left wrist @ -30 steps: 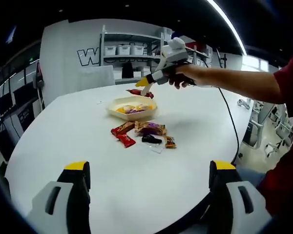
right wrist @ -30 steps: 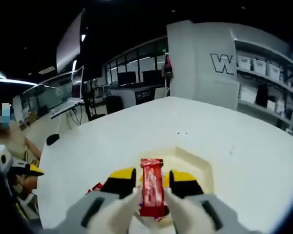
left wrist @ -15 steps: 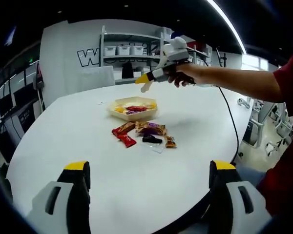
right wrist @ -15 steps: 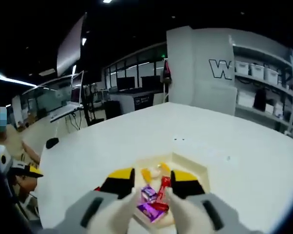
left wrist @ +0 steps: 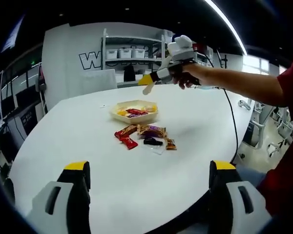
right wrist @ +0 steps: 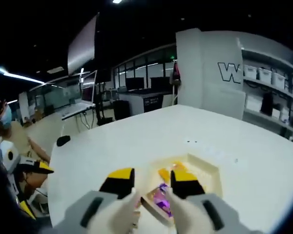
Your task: Place the target food into the container with the food tongs after gripping and lifting it, then release it inside without dropping or visibly crushing the food.
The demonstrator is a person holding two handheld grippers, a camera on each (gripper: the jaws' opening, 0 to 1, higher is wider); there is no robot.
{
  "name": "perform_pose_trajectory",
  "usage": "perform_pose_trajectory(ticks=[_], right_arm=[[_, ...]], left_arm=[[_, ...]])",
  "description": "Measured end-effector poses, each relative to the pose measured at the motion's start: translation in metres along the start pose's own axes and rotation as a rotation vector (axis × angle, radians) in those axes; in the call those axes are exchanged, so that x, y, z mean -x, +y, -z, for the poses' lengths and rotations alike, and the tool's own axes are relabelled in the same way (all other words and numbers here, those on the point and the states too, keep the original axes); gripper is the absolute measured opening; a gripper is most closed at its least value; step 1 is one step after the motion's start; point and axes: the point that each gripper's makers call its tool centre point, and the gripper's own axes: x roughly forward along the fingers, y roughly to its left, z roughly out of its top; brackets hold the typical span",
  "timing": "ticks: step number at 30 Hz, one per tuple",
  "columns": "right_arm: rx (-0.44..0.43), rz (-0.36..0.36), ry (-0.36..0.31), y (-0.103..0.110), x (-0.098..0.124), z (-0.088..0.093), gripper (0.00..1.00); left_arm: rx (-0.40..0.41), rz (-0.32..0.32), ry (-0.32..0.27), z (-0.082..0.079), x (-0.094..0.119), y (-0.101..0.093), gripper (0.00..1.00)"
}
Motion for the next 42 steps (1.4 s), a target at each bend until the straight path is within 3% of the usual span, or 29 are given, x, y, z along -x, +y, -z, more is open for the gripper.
perform_pose_trajectory(ticks=[9,22,42], right_arm=[[0.009,-0.006,-0.010,0.011,0.009,0.007,0.23],[-0.013,-0.019,0.000,0.023,0.020,0.031,0.23],[-0.018,-0.071,0.052,0.047,0.008,0.064,0.24]], left_arm=[[0.007,-0.007,-0.010,0.000,0.005,-0.002,0.99],[-0.009,-0.001,-0.016,-0.003,0.005,-0.011,0.99],[-0.001,0.012,-0.012,0.003,0.003,-0.011,0.99]])
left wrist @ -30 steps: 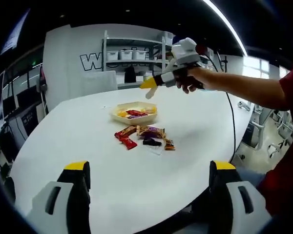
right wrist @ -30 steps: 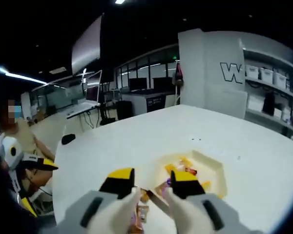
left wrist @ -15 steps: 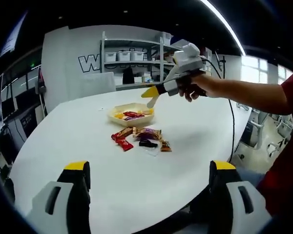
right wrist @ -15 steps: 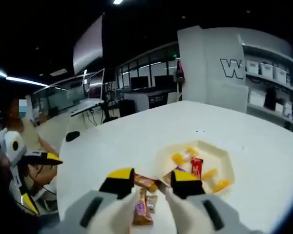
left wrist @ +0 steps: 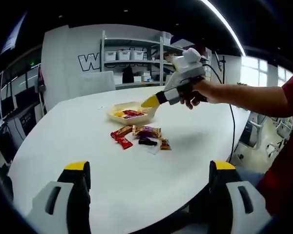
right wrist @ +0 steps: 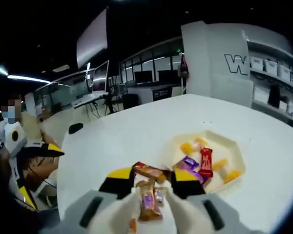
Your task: Place the target food into the container with the food tongs after gripping and lifting it, then release it inside without dropping or visibly crushing the food.
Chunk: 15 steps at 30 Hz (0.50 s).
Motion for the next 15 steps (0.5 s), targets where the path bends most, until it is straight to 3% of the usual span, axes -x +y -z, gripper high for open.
perform_pose_trajectory(ticks=[15], right_arm=[[0.041,-0.014,0.022,0.010,-0.015,0.021,0.24]], left_arm=[[0.006,-0.003,0.002,0.004,0.001,0.003,0.98]])
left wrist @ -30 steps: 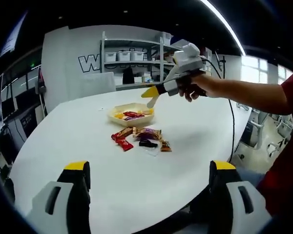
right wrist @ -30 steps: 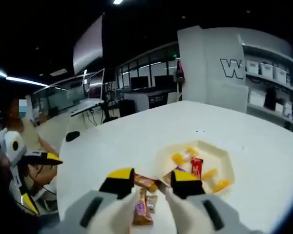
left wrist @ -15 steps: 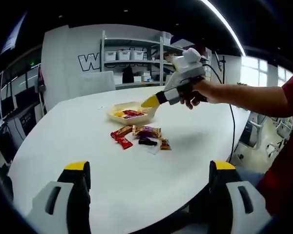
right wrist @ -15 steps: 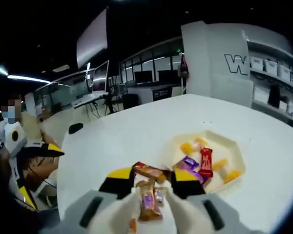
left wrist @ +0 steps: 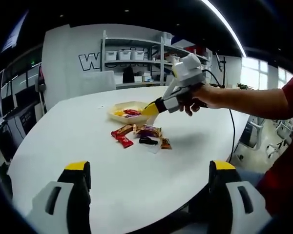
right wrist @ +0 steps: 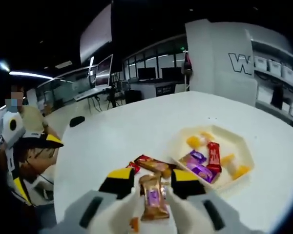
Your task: Place the target food into the container with the food tongs after gripping and lifting it, then release it inside without dropping or visibly crushing the food.
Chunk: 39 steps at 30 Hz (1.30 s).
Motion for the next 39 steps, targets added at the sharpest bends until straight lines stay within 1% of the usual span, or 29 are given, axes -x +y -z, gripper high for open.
perform_pose_trajectory(ticks=[2,7,10,13,15,16,21,23,24,25,27,29,33,34,35,36,37,39], right_arm=[[0.019,0.000,-0.003,0.001,-0.002,0.002,0.24],[0.035,-0.003,0.005,0.001,-0.009,0.008,0.24],[0.005,-0.012,0.002,0.002,-0.011,0.009,0.24],[0.047,0.001,0.006,0.001,-0.015,0.011,0.24],[0.045,0.004,0.010,0.002,-0.016,0.012,0.24],[0.034,-0.008,0.014,0.004,-0.016,0.013,0.24],[0.040,-0.009,0.017,0.004,-0.017,0.015,0.24],[0.032,-0.009,0.034,0.004,-0.017,0.019,0.24],[0.044,0.002,0.057,0.002,-0.017,0.024,0.24],[0.068,0.014,0.061,0.000,-0.018,0.027,0.24],[0.077,0.013,0.048,0.000,-0.017,0.025,0.23],[0.057,0.013,0.052,0.000,-0.017,0.025,0.23],[0.046,0.018,0.056,-0.002,-0.017,0.025,0.21],[0.037,0.032,0.055,-0.004,-0.017,0.025,0.20],[0.022,0.034,0.056,-0.004,-0.016,0.025,0.19],[-0.044,0.028,0.052,-0.003,-0.016,0.024,0.18],[-0.077,0.021,0.056,-0.003,-0.015,0.025,0.17],[-0.080,0.025,0.055,-0.006,-0.014,0.025,0.16]], left_arm=[[0.001,0.001,-0.003,0.000,0.000,0.000,0.98],[0.002,0.000,0.003,0.002,0.000,0.001,0.98],[0.003,-0.003,0.002,0.003,0.001,0.002,0.97],[0.004,-0.004,0.003,0.003,0.001,0.002,0.97],[0.004,-0.004,0.005,0.004,0.001,0.002,0.97],[0.003,-0.004,0.004,0.003,0.002,0.003,0.97],[0.003,-0.007,0.007,0.004,0.003,0.005,0.97],[0.003,-0.007,0.009,0.004,0.004,0.005,0.97],[0.002,-0.007,0.009,0.004,0.004,0.006,0.97],[0.004,-0.007,0.010,0.005,0.004,0.006,0.97],[0.004,-0.008,0.010,0.005,0.004,0.006,0.97],[0.006,-0.007,0.014,0.006,0.004,0.006,0.97],[-0.001,-0.008,0.022,0.008,0.005,0.006,0.96],[-0.001,-0.009,0.021,0.008,0.005,0.006,0.96],[-0.001,-0.009,0.020,0.008,0.005,0.006,0.96],[0.000,-0.009,0.021,0.008,0.006,0.006,0.96],[0.000,-0.009,0.021,0.008,0.006,0.006,0.96],[-0.001,-0.010,0.022,0.008,0.005,0.006,0.95]])
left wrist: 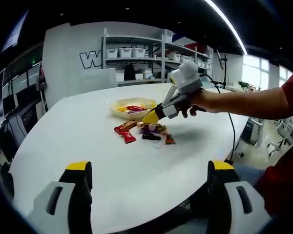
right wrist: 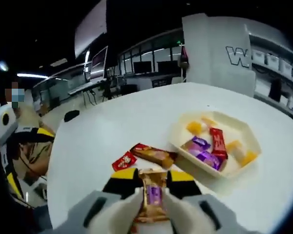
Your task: Place the target food into the container with the food tongs after gripping and lifting it, then release it inside without dropping or visibly crushing the food.
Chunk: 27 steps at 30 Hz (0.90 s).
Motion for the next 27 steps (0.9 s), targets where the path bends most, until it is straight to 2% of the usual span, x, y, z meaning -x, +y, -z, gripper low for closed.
perform_pose_trajectory(ticks=[4,8,21,27], right_arm=[[-0.031,-0.007,0.003,0.002,0.003,0.001,0.15],[-0.073,-0.025,-0.033,0.003,0.010,-0.010,0.16],[-0.059,-0.015,-0.083,-0.005,0.026,-0.043,0.16],[-0.081,-0.016,-0.117,-0.013,0.033,-0.060,0.16]], left_arm=[[0.002,0.001,0.001,0.001,-0.001,-0.001,0.95],[0.001,0.001,0.000,0.001,0.000,-0.001,0.95],[-0.001,-0.008,-0.014,-0.005,0.001,0.000,0.95],[-0.002,-0.005,-0.008,-0.002,0.001,-0.001,0.95]])
